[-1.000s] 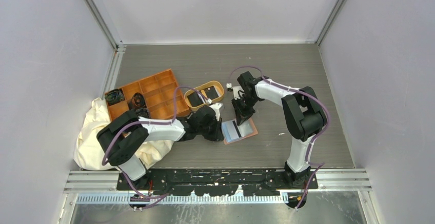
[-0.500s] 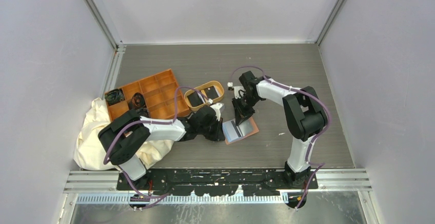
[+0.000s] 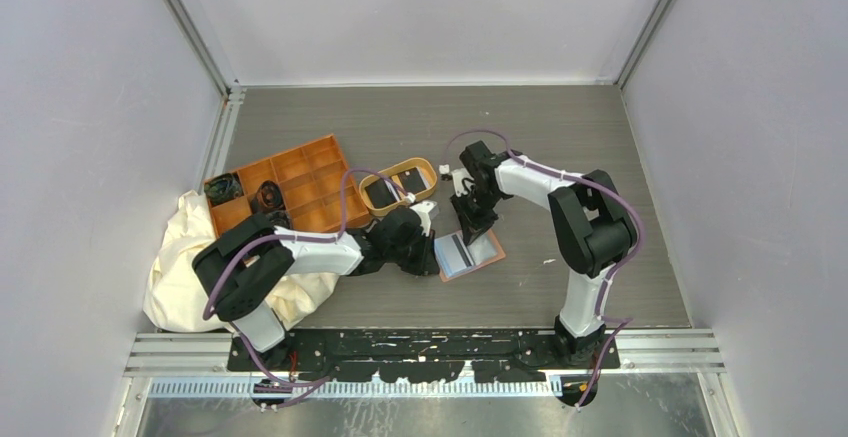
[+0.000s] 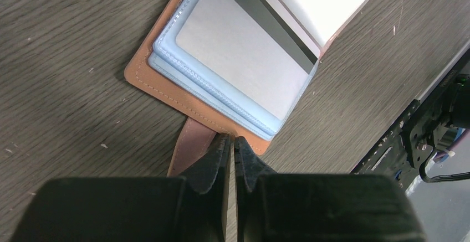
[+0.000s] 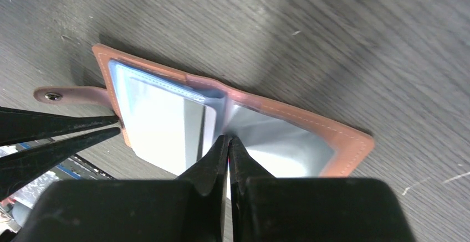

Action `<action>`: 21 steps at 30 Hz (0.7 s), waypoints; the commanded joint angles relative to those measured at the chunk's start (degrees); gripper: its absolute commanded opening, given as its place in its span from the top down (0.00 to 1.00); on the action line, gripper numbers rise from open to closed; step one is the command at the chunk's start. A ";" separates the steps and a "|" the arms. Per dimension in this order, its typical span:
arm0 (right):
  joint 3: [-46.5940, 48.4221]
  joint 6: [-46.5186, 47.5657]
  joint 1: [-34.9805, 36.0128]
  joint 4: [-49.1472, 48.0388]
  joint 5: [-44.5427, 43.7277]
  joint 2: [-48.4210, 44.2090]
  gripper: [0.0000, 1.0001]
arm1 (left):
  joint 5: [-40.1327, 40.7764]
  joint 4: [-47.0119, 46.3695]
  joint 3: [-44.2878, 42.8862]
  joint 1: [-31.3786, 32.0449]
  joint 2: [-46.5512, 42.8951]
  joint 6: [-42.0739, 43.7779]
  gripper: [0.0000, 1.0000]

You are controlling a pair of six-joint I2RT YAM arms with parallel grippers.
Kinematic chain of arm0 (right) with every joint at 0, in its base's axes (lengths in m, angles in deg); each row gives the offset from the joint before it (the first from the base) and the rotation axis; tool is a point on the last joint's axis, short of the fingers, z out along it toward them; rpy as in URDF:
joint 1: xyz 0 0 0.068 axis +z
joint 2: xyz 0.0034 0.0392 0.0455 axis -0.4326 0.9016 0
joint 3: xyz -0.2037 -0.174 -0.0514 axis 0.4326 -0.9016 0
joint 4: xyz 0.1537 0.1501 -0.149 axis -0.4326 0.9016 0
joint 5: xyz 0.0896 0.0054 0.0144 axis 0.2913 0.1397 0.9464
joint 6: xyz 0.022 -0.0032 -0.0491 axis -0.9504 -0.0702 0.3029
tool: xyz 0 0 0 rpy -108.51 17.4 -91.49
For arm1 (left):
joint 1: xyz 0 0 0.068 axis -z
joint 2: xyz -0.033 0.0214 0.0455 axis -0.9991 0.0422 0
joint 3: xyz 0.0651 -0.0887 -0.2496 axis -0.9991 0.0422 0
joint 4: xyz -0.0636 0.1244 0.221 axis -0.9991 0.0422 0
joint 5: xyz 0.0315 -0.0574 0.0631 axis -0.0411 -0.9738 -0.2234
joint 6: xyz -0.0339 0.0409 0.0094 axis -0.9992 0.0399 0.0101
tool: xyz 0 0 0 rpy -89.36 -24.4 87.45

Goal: Put the credit cards into the card holder
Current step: Insert the credit card into the card holder.

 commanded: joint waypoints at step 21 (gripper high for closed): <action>1.64 4.42 1.27 0.86 0.68 -5.74 0.90 | 1.06 -3.41 2.33 -0.08 -4.88 0.32 0.85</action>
